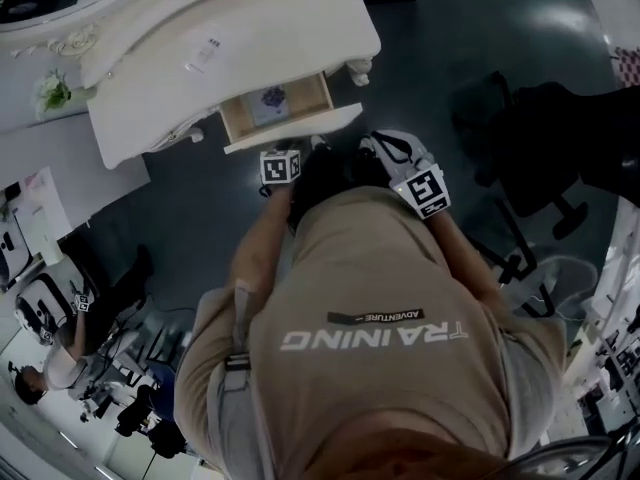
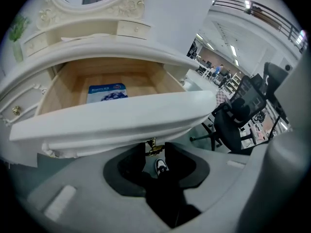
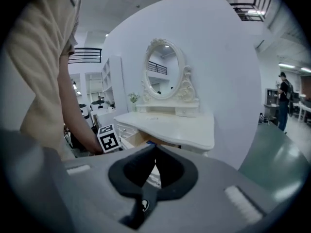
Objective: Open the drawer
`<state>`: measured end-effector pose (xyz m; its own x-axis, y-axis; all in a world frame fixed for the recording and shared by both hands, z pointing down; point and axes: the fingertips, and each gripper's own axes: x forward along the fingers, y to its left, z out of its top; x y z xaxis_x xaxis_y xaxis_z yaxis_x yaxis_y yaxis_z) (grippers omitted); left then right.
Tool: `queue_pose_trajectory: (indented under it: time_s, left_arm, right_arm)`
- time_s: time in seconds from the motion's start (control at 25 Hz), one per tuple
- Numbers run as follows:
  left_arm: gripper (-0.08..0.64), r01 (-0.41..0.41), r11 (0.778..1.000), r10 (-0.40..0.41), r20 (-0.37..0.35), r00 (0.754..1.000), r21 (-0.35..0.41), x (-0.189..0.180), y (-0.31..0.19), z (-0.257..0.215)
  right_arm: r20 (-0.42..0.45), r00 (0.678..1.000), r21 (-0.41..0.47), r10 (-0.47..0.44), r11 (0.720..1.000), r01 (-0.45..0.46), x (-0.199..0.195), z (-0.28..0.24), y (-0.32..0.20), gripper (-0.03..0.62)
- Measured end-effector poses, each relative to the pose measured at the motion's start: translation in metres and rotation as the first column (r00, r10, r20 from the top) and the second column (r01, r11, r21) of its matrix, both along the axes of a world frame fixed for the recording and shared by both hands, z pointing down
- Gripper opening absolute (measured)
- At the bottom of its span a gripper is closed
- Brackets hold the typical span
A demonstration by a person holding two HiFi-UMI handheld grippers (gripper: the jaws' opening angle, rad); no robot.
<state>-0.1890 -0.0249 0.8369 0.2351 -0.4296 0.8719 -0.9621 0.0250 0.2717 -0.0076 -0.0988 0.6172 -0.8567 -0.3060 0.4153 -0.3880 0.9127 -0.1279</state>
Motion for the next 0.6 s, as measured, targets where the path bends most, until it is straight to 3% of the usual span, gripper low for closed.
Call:
queue_pose_trajectory:
  time_s: [0.12,0.24,0.6]
  left_arm:
    - [0.133,0.041,0.999,-0.042,0.038,0.998,0.033,0.005,0.000,-0.005]
    - [0.133,0.070,0.997,-0.071,0.054,0.996,0.016,0.011,0.012,-0.004]
    - [0.132,0.068,0.998,-0.068,0.056,0.996,0.009,0.020,0.035,-0.005]
  right_arm:
    - [0.012,0.999,-0.009,-0.031,0.999,0.031,0.015,0.005,0.002,0.003]
    - [0.021,0.999,-0.020,-0.040,0.999,0.041,0.029,0.001,0.007,0.003]
    - [0.007,0.998,-0.014,-0.061,0.998,0.061,0.032,-0.003,0.045,0.003]
